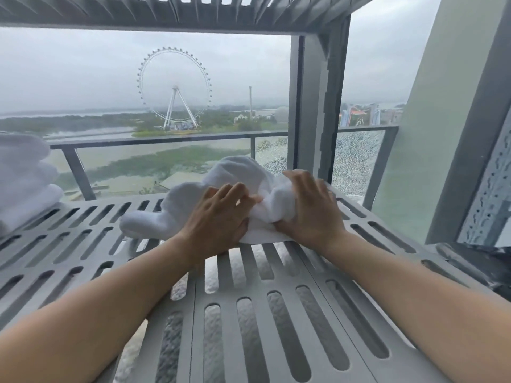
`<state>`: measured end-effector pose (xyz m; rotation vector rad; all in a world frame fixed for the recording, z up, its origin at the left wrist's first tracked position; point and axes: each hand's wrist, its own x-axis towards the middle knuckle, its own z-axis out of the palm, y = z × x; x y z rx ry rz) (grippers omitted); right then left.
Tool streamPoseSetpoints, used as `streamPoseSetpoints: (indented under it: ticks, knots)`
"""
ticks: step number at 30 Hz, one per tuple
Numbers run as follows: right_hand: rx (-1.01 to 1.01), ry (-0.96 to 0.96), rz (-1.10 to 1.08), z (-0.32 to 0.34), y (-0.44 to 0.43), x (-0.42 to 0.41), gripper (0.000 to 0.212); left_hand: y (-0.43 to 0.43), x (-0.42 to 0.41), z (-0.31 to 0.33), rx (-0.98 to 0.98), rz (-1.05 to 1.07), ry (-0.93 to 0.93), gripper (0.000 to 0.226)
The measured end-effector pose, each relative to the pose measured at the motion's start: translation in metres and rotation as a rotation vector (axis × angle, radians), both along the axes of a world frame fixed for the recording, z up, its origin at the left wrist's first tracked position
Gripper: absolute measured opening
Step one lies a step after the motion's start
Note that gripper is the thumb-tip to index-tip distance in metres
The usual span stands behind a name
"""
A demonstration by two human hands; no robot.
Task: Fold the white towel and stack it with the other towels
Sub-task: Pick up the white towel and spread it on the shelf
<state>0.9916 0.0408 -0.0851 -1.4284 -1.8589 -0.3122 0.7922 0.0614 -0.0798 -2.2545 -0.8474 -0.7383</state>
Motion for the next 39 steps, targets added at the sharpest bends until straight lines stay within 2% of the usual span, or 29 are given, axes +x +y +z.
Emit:
streamPoseSetpoints:
  ticks: [2,4,6,8,12,15,19,22,25,28,32,34,36,39]
  knots:
    - [0.137,-0.152,-0.086,0.003,-0.006,-0.004,0.087,0.0,-0.004,0.006,-0.098,-0.076,0.005,0.059]
    - [0.249,-0.32,-0.055,0.006,-0.011,-0.007,0.078,0.003,-0.011,0.012,-0.234,-0.15,0.021,0.071]
    - [0.207,-0.441,0.042,0.005,-0.014,-0.011,0.065,0.007,-0.022,0.019,-0.331,-0.138,0.111,0.081]
    - [0.05,-0.485,0.063,0.0,-0.015,-0.016,0.068,0.011,-0.032,0.02,-0.331,-0.03,0.208,0.082]
    - [-0.114,-0.359,-0.016,-0.006,-0.012,-0.02,0.076,0.013,-0.036,0.015,-0.363,0.26,0.239,0.077]
    - [-0.247,-0.292,-0.077,-0.002,-0.007,-0.024,0.073,0.012,-0.035,0.012,-0.342,0.293,0.238,0.066]
    - [-0.251,-0.181,-0.081,0.007,-0.009,-0.042,0.049,0.003,-0.049,0.018,-0.271,0.186,0.173,0.049]
    - [-0.174,-0.158,-0.045,0.016,-0.017,-0.049,0.037,-0.013,-0.059,0.032,-0.317,0.011,-0.047,0.044]
    - [-0.102,-0.111,-0.018,0.045,-0.028,-0.044,0.033,-0.029,-0.063,0.061,-0.244,-0.112,-0.239,0.04]
    - [-0.255,-0.071,0.118,0.087,-0.041,-0.036,0.029,-0.037,-0.067,0.096,-0.268,-0.152,-0.322,0.035]
    - [-0.402,-0.035,0.134,0.104,-0.044,-0.034,0.037,-0.032,-0.071,0.105,-0.385,-0.234,-0.297,0.03]
    - [-0.437,0.004,0.154,0.09,-0.038,-0.035,0.037,-0.021,-0.076,0.085,-0.348,-0.05,-0.235,0.036]
    - [-0.408,0.033,0.152,0.073,-0.031,-0.034,0.03,-0.011,-0.083,0.06,-0.199,0.183,-0.183,0.042]
    - [-0.368,-0.013,0.047,0.055,-0.021,-0.032,0.036,-0.001,-0.093,0.031,-0.07,0.274,-0.213,0.041]
